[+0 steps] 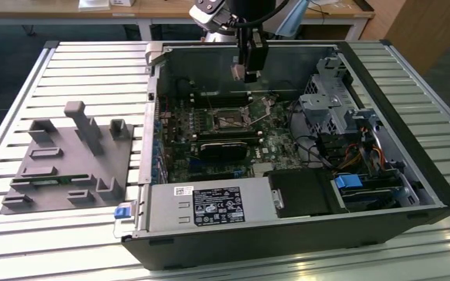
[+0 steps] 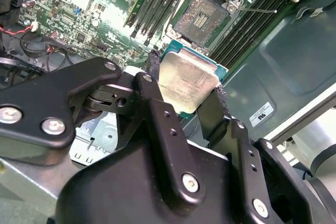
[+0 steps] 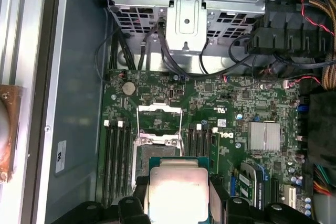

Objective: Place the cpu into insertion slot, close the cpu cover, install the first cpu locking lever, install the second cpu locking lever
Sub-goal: 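Place the cpu into insertion slot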

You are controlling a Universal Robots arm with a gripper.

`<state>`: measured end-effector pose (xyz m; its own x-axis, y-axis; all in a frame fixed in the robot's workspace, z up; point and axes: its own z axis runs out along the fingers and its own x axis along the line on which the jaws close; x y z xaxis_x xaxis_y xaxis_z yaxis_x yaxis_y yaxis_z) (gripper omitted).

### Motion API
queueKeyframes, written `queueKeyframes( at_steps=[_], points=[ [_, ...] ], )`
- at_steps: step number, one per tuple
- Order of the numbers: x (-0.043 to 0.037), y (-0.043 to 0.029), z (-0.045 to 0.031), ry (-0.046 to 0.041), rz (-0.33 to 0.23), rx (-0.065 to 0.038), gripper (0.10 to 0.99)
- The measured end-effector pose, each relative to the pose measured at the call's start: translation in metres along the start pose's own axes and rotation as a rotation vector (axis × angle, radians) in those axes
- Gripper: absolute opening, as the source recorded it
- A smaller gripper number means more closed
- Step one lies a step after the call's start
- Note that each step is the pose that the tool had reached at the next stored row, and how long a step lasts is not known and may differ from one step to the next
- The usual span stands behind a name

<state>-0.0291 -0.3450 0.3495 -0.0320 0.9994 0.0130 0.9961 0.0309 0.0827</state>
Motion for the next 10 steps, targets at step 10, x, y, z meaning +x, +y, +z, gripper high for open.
queueKeyframes(
  at_steps=[10],
  points=[
    [-0.0001,-0.0006,0.0073,0.0,0.0,0.0,0.537]
  ],
)
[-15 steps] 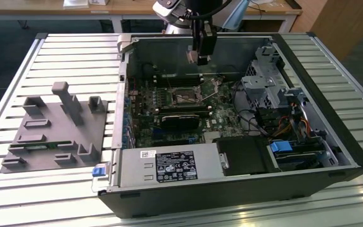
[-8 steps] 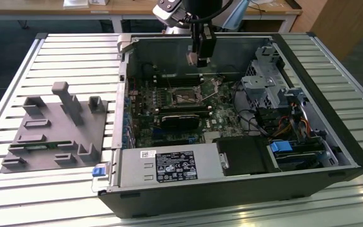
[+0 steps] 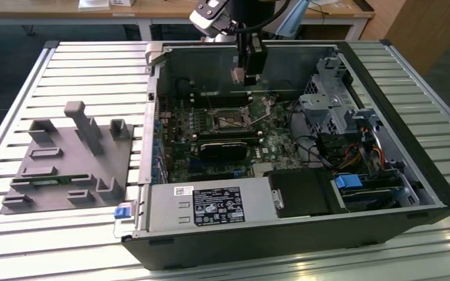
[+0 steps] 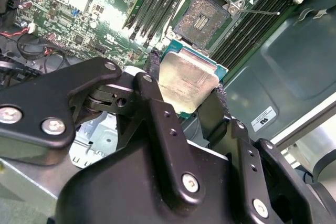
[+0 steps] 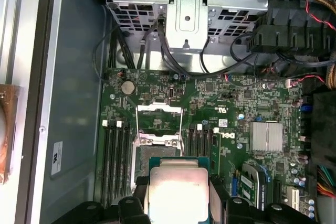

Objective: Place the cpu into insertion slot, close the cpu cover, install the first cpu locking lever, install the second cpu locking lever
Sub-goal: 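Place the cpu into insertion slot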

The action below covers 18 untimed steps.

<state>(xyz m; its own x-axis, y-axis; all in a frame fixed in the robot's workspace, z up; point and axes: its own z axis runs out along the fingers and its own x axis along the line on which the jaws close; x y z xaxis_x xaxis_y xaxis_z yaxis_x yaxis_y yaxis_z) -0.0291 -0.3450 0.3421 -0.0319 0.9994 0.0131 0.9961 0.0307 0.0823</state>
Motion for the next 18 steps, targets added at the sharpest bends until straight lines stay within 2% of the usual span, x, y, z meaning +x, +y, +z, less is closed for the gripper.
queueKeyframes(
  at_steps=[18],
  points=[
    [-0.0002,-0.0009,0.0115,-0.0003,0.001,0.0,0.537]
  ],
)
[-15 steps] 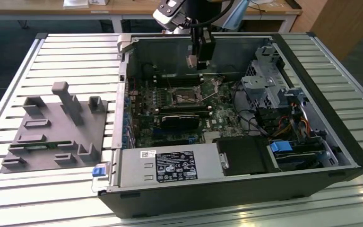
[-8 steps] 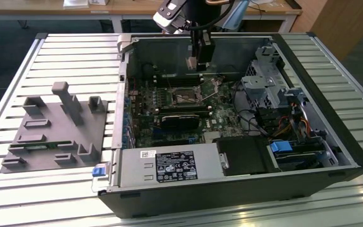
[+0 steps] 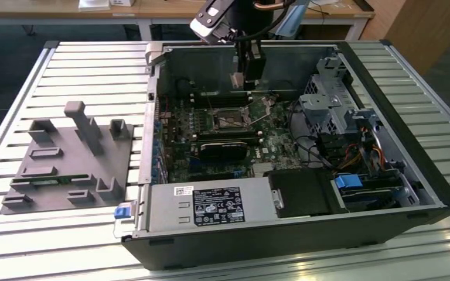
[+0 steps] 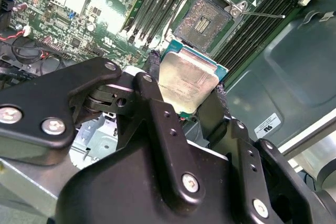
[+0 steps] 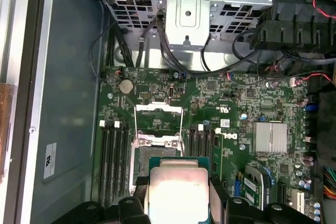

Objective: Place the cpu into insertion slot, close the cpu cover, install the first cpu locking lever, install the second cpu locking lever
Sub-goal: 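Place the cpu into insertion slot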

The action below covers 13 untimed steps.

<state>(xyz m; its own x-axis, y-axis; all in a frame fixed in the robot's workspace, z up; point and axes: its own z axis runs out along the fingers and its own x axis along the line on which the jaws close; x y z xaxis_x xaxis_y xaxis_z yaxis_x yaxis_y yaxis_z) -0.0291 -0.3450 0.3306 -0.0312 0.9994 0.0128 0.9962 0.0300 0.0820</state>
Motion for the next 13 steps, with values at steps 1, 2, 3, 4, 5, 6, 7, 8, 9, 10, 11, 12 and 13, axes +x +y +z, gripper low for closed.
queueKeyframes(
  at_steps=[1,2,3,4,5,6,7,8,9,10,11,12,13],
  points=[
    [0.0,-0.0001,0.0006,-0.0001,0.0,0.0,0.537],
    [0.0,-0.0001,0.0013,0.0,0.0,0.0,0.537],
    [0.0,-0.0002,0.0019,-0.0001,0.0,0.0,0.537],
    [0.0,-0.0002,0.0025,-0.0002,0.0,0.0,0.537],
    [0.0,-0.0003,0.0031,-0.0003,0.0,0.0,0.537],
    [0.0,-0.0003,0.0037,-0.0004,0.0,0.0,0.537],
    [-0.0001,-0.0004,0.0043,-0.0006,0.0,0.0,0.537],
    [0.0,-0.0004,0.0048,-0.0007,0.0,0.0,0.537],
    [-0.0001,-0.0005,0.0055,-0.0007,0.001,0.0,0.537],
    [-0.0001,-0.0005,0.0061,-0.0008,0.001,0.0,0.537],
    [-0.0001,-0.0006,0.0067,-0.0009,0.001,0.0,0.537],
    [-0.0001,-0.0006,0.0073,-0.001,0.001,0.0,0.537],
    [-0.0001,-0.0007,0.0079,-0.0012,0.001,0.0,0.537]
  ],
)
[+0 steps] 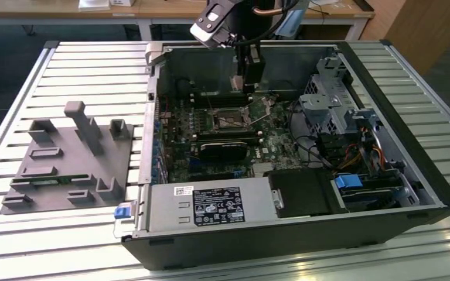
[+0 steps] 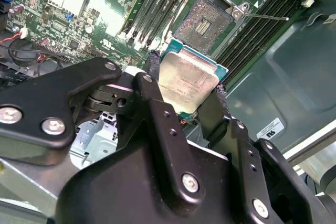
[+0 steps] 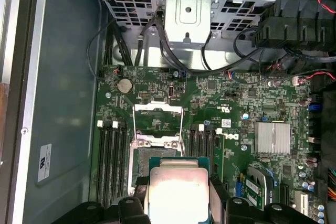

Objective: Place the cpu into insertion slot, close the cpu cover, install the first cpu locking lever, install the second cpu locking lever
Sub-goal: 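Place the cpu into insertion slot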

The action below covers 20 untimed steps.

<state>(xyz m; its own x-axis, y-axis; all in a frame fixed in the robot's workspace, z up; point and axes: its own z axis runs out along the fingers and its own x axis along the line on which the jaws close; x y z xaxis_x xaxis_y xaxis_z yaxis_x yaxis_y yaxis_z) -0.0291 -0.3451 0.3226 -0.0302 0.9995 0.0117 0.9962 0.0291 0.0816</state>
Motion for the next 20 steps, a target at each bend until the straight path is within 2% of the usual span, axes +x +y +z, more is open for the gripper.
queueKeyframes(
  at_steps=[20],
  points=[
    [0.0003,-0.0012,0.0153,-0.009,0.0,0.003,0.537]
  ],
)
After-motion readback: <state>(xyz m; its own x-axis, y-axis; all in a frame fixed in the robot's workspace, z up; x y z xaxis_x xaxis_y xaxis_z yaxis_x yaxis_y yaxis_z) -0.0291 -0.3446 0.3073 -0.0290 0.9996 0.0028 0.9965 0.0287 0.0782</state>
